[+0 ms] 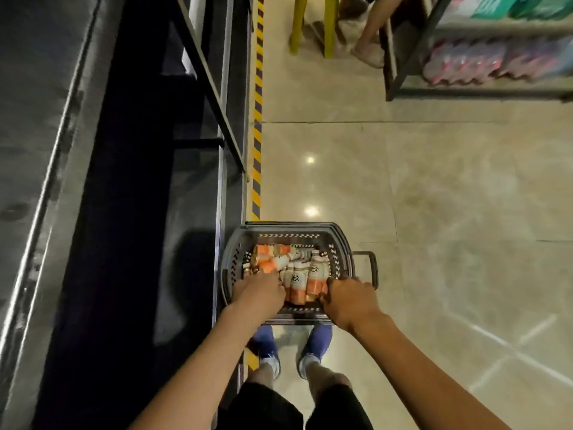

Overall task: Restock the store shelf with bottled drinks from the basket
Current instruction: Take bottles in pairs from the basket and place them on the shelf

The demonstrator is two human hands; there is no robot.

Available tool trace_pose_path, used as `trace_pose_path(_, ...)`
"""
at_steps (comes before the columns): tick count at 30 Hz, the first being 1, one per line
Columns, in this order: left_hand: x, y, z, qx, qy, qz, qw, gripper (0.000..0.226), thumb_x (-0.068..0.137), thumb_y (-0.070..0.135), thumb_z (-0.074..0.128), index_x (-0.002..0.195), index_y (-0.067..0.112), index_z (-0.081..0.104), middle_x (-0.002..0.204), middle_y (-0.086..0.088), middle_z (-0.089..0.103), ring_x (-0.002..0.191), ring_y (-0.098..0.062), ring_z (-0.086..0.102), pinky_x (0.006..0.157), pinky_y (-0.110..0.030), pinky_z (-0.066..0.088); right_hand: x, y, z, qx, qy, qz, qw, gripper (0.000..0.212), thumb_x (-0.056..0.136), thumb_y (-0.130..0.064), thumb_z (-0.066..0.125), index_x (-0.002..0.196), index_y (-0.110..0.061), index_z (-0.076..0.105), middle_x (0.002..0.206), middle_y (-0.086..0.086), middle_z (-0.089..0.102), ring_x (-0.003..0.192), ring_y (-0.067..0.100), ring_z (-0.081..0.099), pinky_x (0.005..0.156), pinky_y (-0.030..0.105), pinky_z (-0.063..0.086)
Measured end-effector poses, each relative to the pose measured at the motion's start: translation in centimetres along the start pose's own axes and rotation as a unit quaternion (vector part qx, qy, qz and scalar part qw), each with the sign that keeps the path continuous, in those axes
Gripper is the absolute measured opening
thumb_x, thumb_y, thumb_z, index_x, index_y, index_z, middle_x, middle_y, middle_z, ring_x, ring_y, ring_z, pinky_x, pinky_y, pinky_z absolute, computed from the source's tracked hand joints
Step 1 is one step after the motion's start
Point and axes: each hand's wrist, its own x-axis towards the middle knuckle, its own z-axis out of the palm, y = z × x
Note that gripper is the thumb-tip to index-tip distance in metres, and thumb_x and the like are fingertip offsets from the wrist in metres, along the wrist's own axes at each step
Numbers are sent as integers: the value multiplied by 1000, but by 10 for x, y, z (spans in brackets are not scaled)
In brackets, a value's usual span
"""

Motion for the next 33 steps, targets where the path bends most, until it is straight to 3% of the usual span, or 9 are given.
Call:
trace_pose_path(6, 108, -5, 66, 14, -67, 9, 998, 30, 101, 32, 37, 115, 15, 59, 119, -11, 64, 111, -29, 58, 86, -39, 45, 110, 13, 64, 26, -35, 38, 998, 38, 96, -43, 43, 122, -20, 59, 124, 7, 63, 116, 28, 58, 95, 40, 45)
trace_pose_path(11, 221, 6, 148, 24, -101, 17, 994, 30, 99, 30, 46, 115, 15, 65, 116, -9, 68, 108, -29, 62, 83, -34, 43, 216, 25, 147, -34, -76, 52, 995, 45, 96, -45, 46, 132, -18, 52, 134, 9, 55, 125, 30, 50, 98, 43, 42)
trace_pose_path(15, 312, -6, 240, -97, -102, -39, 989, 35, 88, 33, 62, 119, 17, 58, 116, -9, 64, 107, -30, 61, 89, -40, 51, 295, 36, 227, 49, -87, 107, 989, 43, 95, -44, 52, 126, -15, 54, 125, 10, 59, 117, 28, 56, 97, 41, 47)
trace_pose_path(18, 379, -26, 328, -267, -57, -93, 958, 82, 66, 47, 74, 137, 20, 44, 133, -8, 57, 118, -31, 57, 98, -47, 50, 347, 44, 288, 310, -109, 242, 913, 40, 90, -42, 61, 116, -12, 57, 104, 5, 63, 97, 25, 61, 87, 35, 51)
trace_pose_path(20, 409, -34, 381, -337, -27, -116, 934, 96, 63, 48, 81, 142, 17, 39, 137, -10, 53, 122, -32, 54, 101, -47, 47, 380, 46, 327, 409, -121, 302, 853, 49, 88, -41, 63, 124, -9, 54, 112, 9, 63, 101, 27, 61, 88, 34, 49)
trace_pose_path(22, 413, -28, 397, -356, 10, -140, 924, 95, 65, 54, 79, 144, 20, 38, 139, -13, 49, 123, -35, 50, 101, -47, 45, 407, 44, 360, 450, -110, 336, 820, 69, 85, -49, 64, 137, -9, 43, 132, 14, 54, 117, 32, 56, 98, 37, 47)
trace_pose_path(25, 423, -25, 414, -338, 61, -152, 927, 100, 61, 75, 59, 145, 25, 37, 148, -16, 39, 129, -37, 43, 101, -48, 44, 437, 34, 384, 450, -34, 377, 809, 95, 75, -68, 65, 144, -14, 29, 139, 15, 41, 126, 37, 46, 102, 47, 43)
trace_pose_path(29, 431, -24, 412, -341, 58, -177, 921, 88, 70, 62, 71, 142, 21, 42, 148, -15, 39, 130, -36, 44, 102, -45, 44, 450, 28, 394, 430, 24, 388, 815, 94, 72, -70, 66, 141, -20, 28, 138, 14, 42, 126, 36, 43, 102, 55, 41)
trace_pose_path(33, 425, -15, 396, -481, 6, -235, 845, 62, 72, 45, 80, 122, 12, 64, 116, -6, 66, 100, -22, 62, 76, -26, 48, 442, 41, 395, 477, 22, 344, 809, 84, 73, -64, 67, 137, -19, 37, 132, 14, 49, 120, 35, 51, 100, 44, 45)
